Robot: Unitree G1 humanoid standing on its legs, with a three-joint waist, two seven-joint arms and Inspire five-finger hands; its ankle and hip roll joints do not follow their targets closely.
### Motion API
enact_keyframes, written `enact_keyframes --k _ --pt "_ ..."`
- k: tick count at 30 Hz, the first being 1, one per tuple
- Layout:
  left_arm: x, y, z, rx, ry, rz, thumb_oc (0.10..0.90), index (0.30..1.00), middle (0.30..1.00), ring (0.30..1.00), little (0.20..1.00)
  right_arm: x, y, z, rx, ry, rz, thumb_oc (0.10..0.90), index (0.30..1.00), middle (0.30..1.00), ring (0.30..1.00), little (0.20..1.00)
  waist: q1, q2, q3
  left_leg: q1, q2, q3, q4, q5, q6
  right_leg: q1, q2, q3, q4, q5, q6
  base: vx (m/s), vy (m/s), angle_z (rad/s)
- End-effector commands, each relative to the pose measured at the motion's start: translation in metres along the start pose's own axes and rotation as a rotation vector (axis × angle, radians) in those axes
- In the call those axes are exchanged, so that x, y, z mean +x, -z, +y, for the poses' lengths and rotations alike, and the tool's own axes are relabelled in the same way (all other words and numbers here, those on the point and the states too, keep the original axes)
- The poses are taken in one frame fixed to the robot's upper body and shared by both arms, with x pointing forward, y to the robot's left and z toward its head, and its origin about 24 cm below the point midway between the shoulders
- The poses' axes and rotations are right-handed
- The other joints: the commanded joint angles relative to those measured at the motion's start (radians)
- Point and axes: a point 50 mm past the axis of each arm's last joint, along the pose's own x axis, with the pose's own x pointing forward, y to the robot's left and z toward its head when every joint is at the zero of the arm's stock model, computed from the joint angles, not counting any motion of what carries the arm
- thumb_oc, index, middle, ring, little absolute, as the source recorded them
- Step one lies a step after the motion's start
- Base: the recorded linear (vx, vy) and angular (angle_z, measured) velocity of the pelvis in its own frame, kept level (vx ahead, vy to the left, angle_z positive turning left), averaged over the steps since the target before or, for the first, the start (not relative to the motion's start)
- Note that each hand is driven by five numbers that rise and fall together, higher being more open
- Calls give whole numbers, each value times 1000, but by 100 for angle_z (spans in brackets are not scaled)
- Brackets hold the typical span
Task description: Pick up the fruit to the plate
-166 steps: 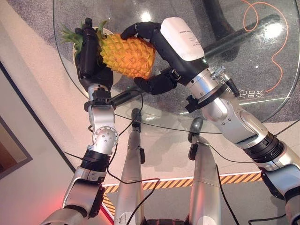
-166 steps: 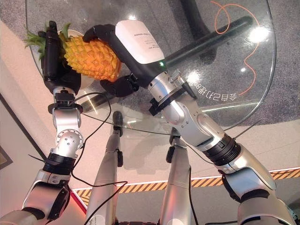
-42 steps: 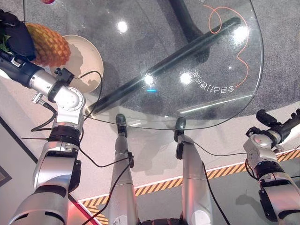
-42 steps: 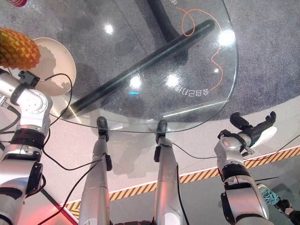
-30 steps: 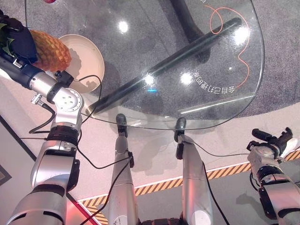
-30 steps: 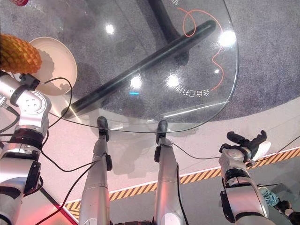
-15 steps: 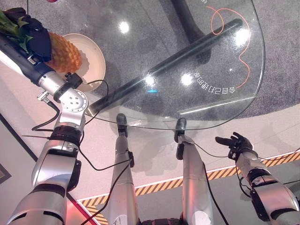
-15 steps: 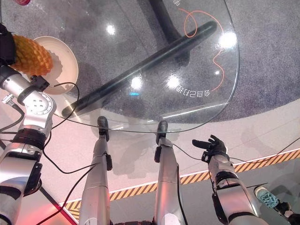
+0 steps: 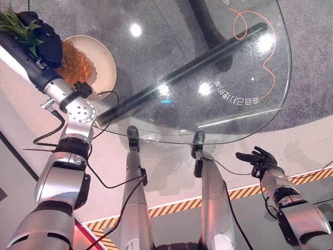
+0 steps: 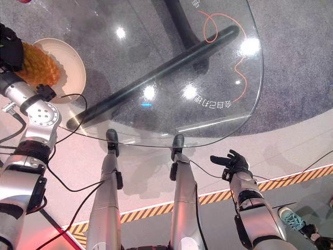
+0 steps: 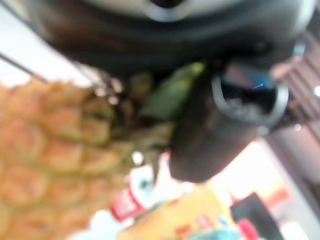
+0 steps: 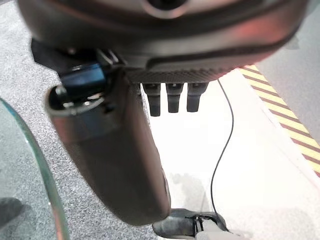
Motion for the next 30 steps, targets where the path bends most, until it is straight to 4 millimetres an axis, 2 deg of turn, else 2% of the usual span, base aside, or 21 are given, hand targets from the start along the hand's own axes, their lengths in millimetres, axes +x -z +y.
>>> enact_keyframes --k 1,12,13,14,17,24,26,29,30 --pt "51 -52 -1 -122 -83 -217 100 300 300 300 200 -1 16 -12 -64 59 45 800 900 900 900 900 7 -64 -22 -13 -54 43 153 -171 36 98 122 -26 -210 92 -44 0 0 0" --pt "57 -55 -2 -129 -80 -215 100 300 300 300 200 -1 14 -4 -61 52 32 800 900 900 900 900 1 -73 -22 -16 -49 39 149 -169 34 97 126 -22 -217 96 -42 0 0 0" --pt "58 -55 -2 -128 -78 -215 127 324 324 324 227 -1 13 -4 -60 51 31 800 900 900 900 900 1 -74 -22 -16 -48 39 147 -170 33 98 126 -22 -218 96 -42 0 0 0" --pt "59 -55 -2 -125 -74 -217 320 488 488 488 420 -1 12 -5 -59 50 29 800 900 900 900 900 1 -75 -22 -16 -48 38 146 -170 33 98 127 -22 -220 96 -42 0 0 0" --pt "60 -56 -1 -126 -78 -221 418 573 573 573 518 -1 10 -4 -57 50 23 800 900 900 900 900 0 -76 -22 -21 -49 37 141 -161 33 94 127 -21 -225 105 -42 0 0 0" --pt "60 -56 0 -133 -78 -224 446 596 596 596 546 -1 10 -2 -51 54 17 800 900 900 900 900 3 -76 -22 -23 -49 36 143 -163 34 93 126 -23 -227 106 -42 0 0 0" --pt "59 -55 0 -136 -75 -221 547 684 684 684 647 -1 12 -3 -50 55 20 800 900 900 900 900 5 -77 -22 -16 -48 35 145 -173 33 100 126 -24 -225 97 -41 0 0 0" --pt "58 -55 -1 -144 -74 -220 633 756 756 756 733 -1 11 -1 -49 55 16 800 900 900 900 900 6 -78 -22 -17 -50 34 146 -174 34 100 126 -25 -225 98 -41 0 0 0" --pt "57 -55 -1 -147 -73 -219 633 756 756 756 733 -1 11 -1 -47 55 16 800 900 900 900 900 7 -78 -22 -18 -50 34 147 -174 34 100 126 -25 -226 98 -41 0 0 0"
